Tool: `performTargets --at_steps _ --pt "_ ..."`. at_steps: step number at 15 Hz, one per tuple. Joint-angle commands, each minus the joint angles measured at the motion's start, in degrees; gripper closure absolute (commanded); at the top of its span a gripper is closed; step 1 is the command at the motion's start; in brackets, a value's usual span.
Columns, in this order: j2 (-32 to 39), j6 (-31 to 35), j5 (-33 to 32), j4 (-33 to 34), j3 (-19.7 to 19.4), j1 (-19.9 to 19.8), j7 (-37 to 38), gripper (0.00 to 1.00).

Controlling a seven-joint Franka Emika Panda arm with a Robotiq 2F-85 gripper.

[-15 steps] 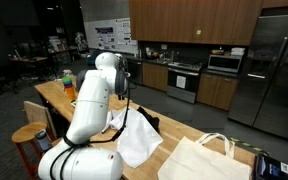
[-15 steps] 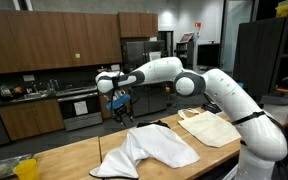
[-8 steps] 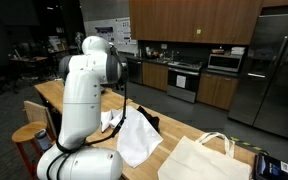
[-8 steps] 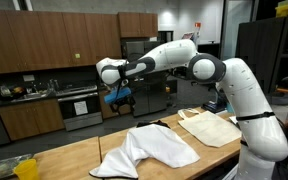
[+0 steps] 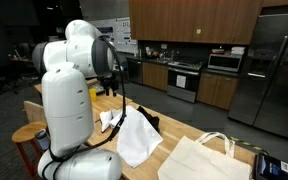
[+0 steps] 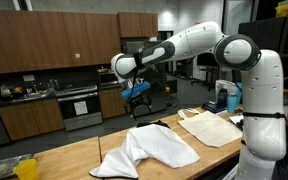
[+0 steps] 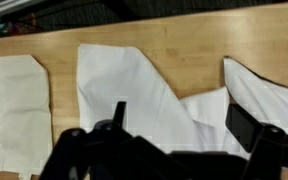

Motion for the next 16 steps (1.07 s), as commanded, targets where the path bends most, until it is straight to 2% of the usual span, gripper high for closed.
performTargets --at_steps 1,6,7,8,11,14,16 --pt "-11.24 -5.70 2.71 -13.08 -0.07 -3.37 -7.27 0.00" --pt "-24.59 -3.51 2.36 -29.96 -0.66 -8.07 -2.87 0.00" --pt "-27.65 -2.51 3.09 -33.34 -0.96 -9.02 -3.79 0.00" --pt "-19.84 -5.34 1.61 -25.37 0.76 -8.79 -4.19 0.00" --pt "-25.39 -3.65 2.04 -31.72 0.56 -10.33 -4.35 0.00" --pt "-25.78 -3.59 2.01 -32.17 1.13 -10.61 -4.35 0.00" --pt "-22.67 -2.75 0.91 -30.48 1.03 -9.47 -12.97 0.00"
